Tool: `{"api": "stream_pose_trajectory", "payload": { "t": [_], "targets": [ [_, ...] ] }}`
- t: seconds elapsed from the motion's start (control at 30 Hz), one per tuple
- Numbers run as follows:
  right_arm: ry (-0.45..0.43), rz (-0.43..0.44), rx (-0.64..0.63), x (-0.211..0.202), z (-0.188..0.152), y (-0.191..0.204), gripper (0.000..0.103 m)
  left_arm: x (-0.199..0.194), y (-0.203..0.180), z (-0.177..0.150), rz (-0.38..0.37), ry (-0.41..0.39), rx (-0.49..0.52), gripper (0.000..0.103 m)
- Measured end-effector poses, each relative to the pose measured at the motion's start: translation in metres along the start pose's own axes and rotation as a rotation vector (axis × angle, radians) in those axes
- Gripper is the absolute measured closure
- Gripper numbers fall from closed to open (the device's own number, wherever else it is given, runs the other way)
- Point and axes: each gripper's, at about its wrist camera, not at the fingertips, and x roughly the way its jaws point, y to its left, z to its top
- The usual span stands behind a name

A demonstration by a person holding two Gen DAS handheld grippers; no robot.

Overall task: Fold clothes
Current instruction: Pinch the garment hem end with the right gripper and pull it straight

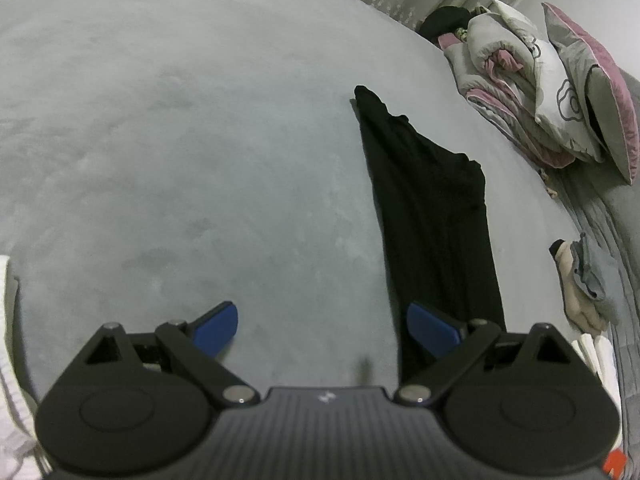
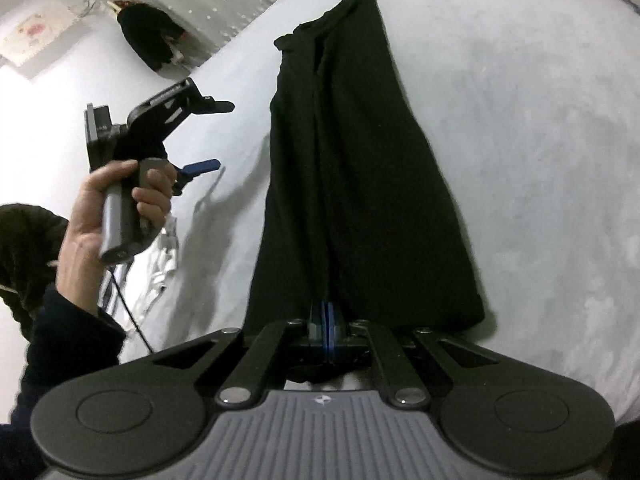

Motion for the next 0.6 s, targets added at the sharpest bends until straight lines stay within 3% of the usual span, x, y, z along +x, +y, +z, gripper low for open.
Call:
{"api": "stream_pose_trajectory", "payload": {
  "t": [0.33,0.43,0.6],
  "targets": [
    [-0.128,-0.208,-0.273,-0.019,0.001,0.031,0.093,0.000,-0.004,-0.001,-0.005,0.003,0.010,0.007],
    [-0.140,-0.172,-0.298,-0.020,0.000,0.038,0.085,0.000,-0.004,-0.001,-0.004,0.003,0.010,0.007],
    [-0.117,-0.113,-0.320,-0.012,-0.004,0.044,0.083,-0.005,-0.008,-0.005,-0.004,-0.002,0.028,0.007]
  ]
}}
